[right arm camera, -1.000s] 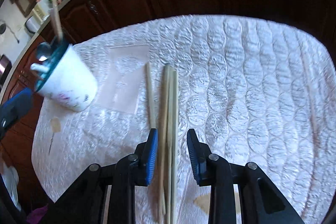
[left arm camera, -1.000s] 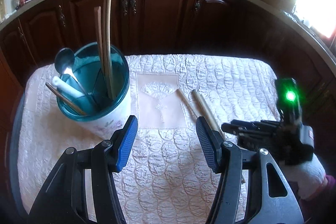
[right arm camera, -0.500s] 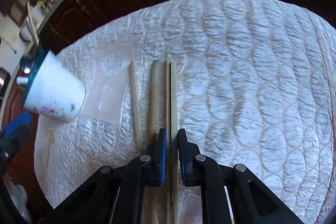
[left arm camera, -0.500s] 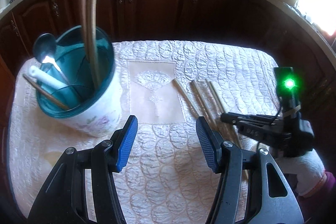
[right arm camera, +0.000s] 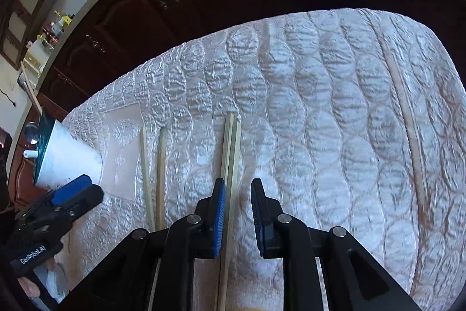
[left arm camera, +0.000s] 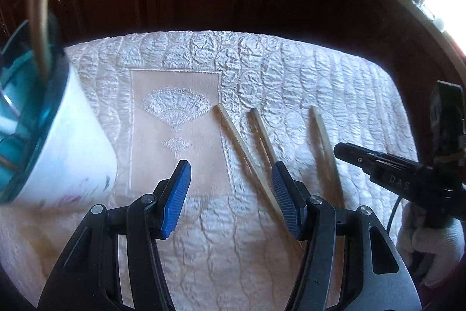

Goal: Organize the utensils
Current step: 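Grasp a wooden chopstick with the right tool while the left tool grasps another chopstick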

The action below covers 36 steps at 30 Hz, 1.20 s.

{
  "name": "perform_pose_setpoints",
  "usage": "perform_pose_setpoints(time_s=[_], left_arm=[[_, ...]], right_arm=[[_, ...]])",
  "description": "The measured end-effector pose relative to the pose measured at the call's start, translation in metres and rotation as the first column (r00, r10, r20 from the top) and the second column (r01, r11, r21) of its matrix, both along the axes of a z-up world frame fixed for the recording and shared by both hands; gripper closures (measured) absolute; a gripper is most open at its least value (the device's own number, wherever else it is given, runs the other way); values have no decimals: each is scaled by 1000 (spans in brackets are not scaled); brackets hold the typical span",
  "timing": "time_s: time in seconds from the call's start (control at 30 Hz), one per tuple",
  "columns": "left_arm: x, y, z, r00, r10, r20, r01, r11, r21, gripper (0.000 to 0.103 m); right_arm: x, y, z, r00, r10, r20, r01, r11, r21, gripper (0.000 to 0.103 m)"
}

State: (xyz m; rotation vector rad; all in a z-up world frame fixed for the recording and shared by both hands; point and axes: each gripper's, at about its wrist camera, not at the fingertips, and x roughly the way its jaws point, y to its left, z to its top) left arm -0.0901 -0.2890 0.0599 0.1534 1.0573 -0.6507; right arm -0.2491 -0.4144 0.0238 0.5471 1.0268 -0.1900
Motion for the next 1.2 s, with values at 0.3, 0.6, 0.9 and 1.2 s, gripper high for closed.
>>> perform_pose_setpoints(time_s=[0.3,0.6,0.9,1.2], left_arm=[[26,-13,-17,999,30,-25,-29,999,37,46],[41,-23,-30,997,62,-52,-61,998,23,46],[55,-36,-42,991,111,-81,-109,994,25,57],[60,-52,-39,992,85,-92,-86,996,0,93]], right_arm=[[32,-3,-21,998,56,-18,-55,997,52,92],[11,-33,-8,999,44,5,-44,998,41,97],[15,-62,-12,999,34,-27,-33,999,42,95],[52,-72,-16,998,28,-55,-26,999,41,93]])
